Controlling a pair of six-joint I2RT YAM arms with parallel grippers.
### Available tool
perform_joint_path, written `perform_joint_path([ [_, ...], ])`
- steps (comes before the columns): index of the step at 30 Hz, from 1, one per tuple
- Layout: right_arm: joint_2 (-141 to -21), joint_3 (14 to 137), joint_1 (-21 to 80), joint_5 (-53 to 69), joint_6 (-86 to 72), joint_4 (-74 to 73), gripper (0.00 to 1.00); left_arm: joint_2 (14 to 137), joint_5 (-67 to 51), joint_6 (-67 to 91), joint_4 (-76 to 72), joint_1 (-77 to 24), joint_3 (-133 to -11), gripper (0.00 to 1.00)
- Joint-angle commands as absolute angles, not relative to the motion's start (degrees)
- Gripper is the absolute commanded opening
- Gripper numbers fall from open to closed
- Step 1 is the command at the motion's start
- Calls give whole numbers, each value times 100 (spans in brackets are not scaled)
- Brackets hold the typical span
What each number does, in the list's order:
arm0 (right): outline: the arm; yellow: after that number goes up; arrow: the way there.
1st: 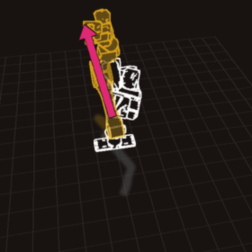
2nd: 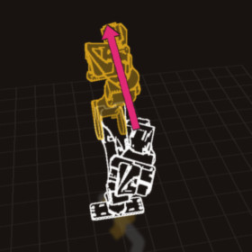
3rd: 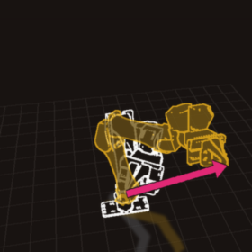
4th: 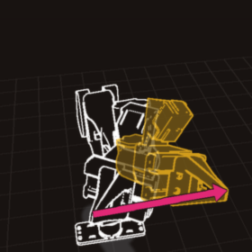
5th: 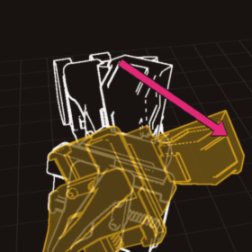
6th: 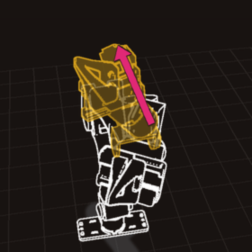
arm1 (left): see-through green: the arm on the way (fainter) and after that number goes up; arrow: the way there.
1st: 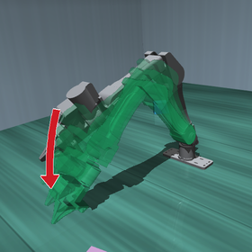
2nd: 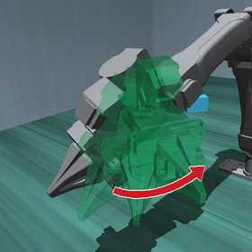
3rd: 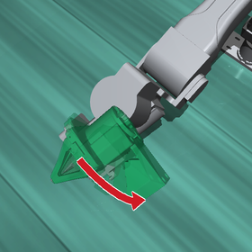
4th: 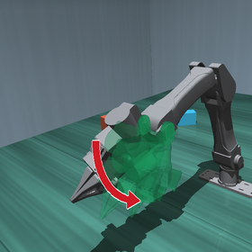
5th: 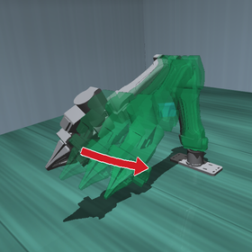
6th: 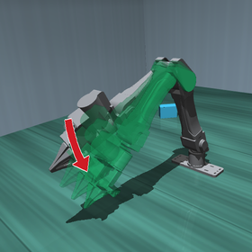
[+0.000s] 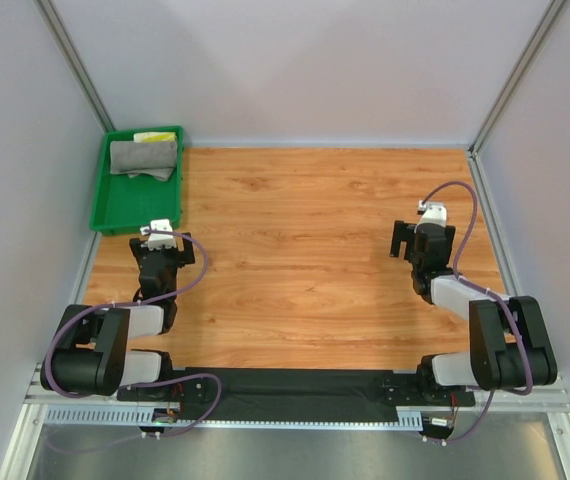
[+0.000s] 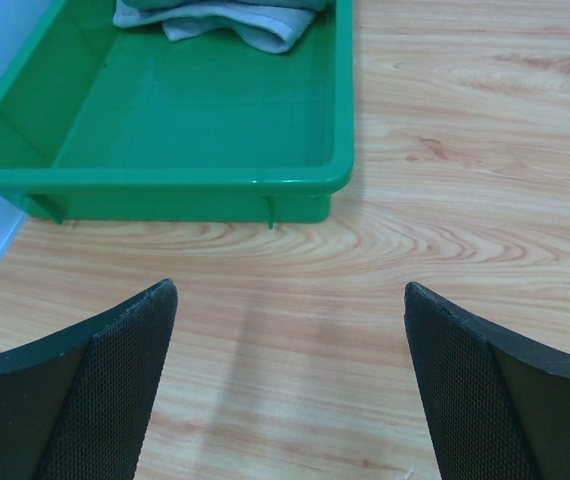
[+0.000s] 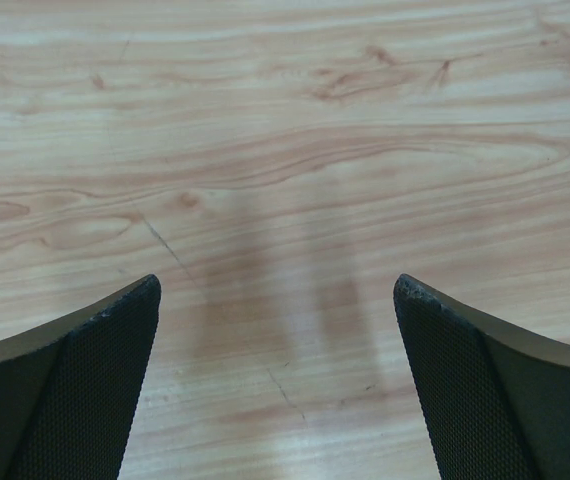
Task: Roll the towels
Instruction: Place the rolled towel into the container
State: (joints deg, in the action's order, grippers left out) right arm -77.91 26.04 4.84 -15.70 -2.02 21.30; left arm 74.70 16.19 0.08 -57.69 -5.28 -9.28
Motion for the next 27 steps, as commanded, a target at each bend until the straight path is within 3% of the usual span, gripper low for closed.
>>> perform_joint_path([
  [1,-7656,1901,256,-811,-167,4298,100,7444,1582,-70,-5968,-554,-1011,100],
  [3,-7567,1593,141,-616,-184,4559,100,7444,1582,-62,-5959,-554,-1011,99],
  [5,-7873,1311,106,-492,-150,5823,100,7444,1582,-62,-5959,-554,-1002,99],
  [7,-7674,1450,105,-492,-176,5074,100,7444,1582,-62,-5968,-554,-1002,100],
  [27,-7691,1415,123,-554,-158,5221,100,7444,1582,-70,-5968,-562,-1011,100],
])
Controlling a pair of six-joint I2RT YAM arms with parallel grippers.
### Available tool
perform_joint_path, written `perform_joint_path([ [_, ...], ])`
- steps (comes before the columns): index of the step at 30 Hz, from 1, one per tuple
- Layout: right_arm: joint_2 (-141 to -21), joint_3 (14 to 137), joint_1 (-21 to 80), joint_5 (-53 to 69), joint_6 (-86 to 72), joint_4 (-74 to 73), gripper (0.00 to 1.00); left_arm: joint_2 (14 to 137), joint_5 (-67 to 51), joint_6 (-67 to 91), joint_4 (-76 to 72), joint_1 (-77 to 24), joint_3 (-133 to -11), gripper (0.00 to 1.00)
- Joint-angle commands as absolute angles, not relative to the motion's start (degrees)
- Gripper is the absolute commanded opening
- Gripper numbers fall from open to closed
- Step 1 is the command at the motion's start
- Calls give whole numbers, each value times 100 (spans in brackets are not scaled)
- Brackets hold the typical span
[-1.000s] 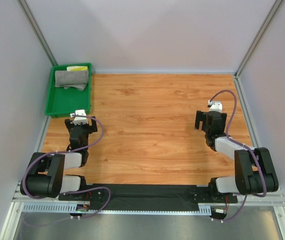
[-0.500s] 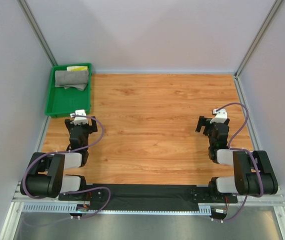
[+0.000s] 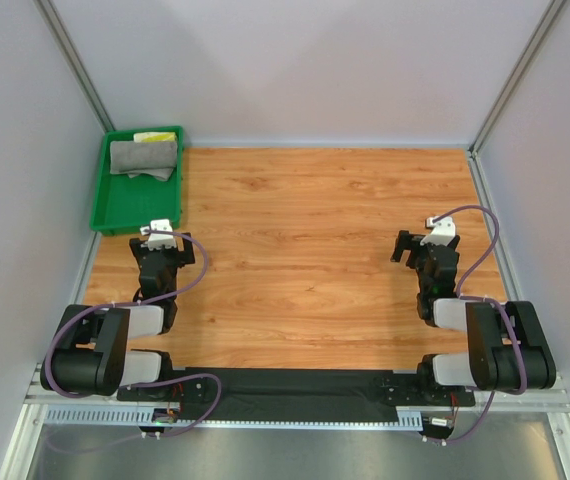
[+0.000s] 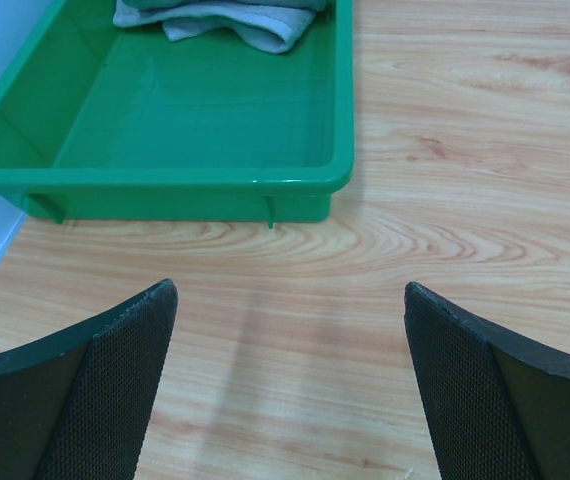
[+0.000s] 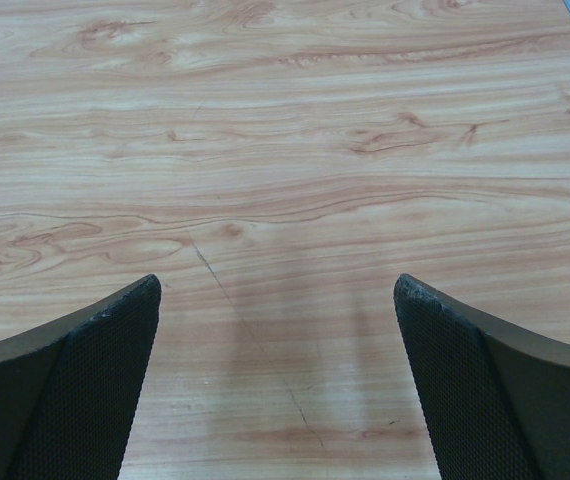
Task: Roll the towels
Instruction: Place the rolled towel into the container
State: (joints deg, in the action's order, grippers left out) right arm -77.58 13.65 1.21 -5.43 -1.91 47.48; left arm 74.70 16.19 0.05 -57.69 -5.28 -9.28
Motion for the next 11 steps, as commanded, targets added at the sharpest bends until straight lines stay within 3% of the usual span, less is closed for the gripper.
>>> perform_joint_path([
  [1,-7690,1406,123,-554,-158,5221,100,7444,1582,-62,-5959,-554,-1011,99],
  [11,-7691,1424,123,-554,-167,5203,100,7436,1582,-62,-5968,-554,-1002,99],
])
